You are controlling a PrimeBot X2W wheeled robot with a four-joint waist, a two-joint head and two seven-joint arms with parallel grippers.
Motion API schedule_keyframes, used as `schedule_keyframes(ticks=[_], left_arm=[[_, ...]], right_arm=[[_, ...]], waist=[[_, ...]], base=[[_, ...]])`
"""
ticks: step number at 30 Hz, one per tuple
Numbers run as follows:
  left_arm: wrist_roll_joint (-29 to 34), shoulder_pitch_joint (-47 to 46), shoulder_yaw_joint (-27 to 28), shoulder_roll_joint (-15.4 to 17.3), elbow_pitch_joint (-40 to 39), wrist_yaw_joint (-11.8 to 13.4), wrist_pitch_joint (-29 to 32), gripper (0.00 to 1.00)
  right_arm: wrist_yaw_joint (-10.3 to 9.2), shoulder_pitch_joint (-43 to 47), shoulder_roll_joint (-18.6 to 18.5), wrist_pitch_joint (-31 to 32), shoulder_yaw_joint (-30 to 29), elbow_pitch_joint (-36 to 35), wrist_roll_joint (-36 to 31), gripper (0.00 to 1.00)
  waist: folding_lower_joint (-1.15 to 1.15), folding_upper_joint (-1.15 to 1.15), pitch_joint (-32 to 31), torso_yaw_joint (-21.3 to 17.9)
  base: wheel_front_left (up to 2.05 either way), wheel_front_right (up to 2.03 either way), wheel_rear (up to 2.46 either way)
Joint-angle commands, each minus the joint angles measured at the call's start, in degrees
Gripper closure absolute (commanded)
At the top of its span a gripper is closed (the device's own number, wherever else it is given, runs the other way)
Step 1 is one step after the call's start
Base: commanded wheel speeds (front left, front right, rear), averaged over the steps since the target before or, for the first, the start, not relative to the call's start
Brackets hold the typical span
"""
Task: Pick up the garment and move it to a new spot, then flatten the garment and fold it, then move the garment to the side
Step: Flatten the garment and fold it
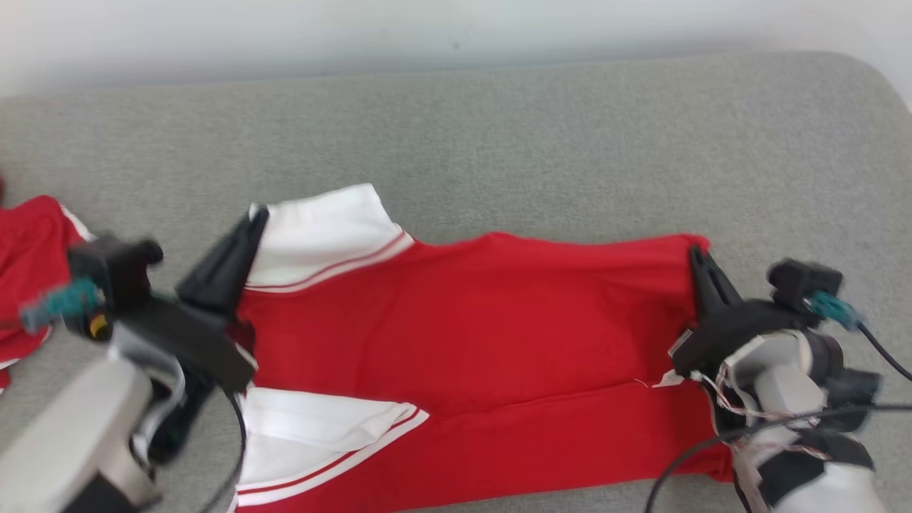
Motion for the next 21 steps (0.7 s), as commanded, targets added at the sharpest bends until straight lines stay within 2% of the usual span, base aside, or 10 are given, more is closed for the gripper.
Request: schedule_keyframes(ticks=[1, 8, 12, 21], left_arm=[[0.63, 2.6, -0.18, 0.66, -1.92, 0.98, -1.02, 1.0], [4.07, 12.02, -1.21, 2.12, -11.73, 5.69, -5.1, 1.0], [5.46, 17.21, -1.28, 1.57, -15.81, 8.12, -6.07, 1.0], [7.02, 25.47, 0.36, -1.36, -17.42, 9.3, -6.91, 1.0]], right_arm=[[0.03, 2.12, -0.96, 0.35, 0.42, -1.79, 1.43, 1.0], [0.04, 11.01, -3.55, 2.29, 0.6, -11.39, 8.15, 1.0], [0.04, 15.1, -4.73, 3.46, -0.5, -15.44, 9.4, 1.0], [0.04, 24.38, -4.34, 6.8, -5.03, -25.47, 8.68, 1.0]], waist=[[0.01, 0.0, -0.94, 1.01], [0.01, 0.0, -2.13, 2.74], [0.01, 0.0, -2.63, 3.81], [0.01, 0.0, -3.62, 6.17]], base=[[0.0, 0.0, 0.0], [0.0, 0.0, 0.0], [0.0, 0.0, 0.0], [0.0, 0.0, 0.0]])
